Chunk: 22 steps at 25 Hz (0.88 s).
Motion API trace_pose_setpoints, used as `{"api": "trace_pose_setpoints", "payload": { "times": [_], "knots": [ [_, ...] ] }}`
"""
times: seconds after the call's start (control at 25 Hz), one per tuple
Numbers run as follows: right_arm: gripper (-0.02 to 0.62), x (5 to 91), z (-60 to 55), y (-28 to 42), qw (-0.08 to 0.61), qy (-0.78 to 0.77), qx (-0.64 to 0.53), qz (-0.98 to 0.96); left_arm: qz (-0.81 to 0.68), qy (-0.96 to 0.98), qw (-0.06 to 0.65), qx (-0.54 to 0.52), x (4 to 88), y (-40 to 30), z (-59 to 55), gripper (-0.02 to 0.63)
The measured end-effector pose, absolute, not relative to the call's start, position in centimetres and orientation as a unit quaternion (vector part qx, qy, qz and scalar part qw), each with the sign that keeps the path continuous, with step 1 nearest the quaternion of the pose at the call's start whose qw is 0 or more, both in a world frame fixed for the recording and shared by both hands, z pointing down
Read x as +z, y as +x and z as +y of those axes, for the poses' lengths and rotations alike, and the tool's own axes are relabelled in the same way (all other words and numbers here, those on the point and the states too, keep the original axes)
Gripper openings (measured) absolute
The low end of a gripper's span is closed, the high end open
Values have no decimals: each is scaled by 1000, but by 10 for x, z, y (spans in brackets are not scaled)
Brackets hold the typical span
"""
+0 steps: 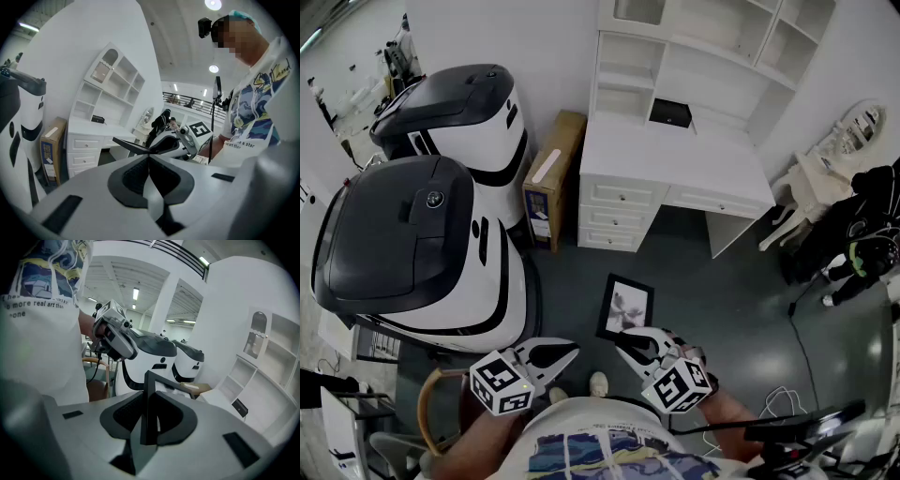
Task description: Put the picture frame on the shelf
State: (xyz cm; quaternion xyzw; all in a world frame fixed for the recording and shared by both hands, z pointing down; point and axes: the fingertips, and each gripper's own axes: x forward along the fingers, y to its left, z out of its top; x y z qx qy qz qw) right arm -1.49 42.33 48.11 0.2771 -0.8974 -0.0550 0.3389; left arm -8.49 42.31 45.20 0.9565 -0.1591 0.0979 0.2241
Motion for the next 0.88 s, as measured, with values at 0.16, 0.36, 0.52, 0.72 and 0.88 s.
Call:
{"api": "trace_pose_setpoints", "payload": {
  "times": [0.16, 0.36, 0.52, 0.72, 0.88],
  "knots": [
    [101, 480, 413, 2, 338, 271, -60, -899, -160, 956, 221, 104, 452, -69, 412, 14],
    [101, 484, 398, 27, 338, 265, -62, -901, -164, 955, 219, 110, 455, -47, 396, 14],
    [101, 491, 379, 45, 345, 249, -67, -903, -171, 955, 221, 101, 455, -32, 377, 14],
    [100, 492, 344, 59, 343, 243, -76, -904, -161, 954, 230, 108, 462, -18, 354, 14],
    [100, 490, 299, 66, 348, 252, -84, -899, -144, 955, 235, 106, 467, -11, 318, 14]
  ]
}}
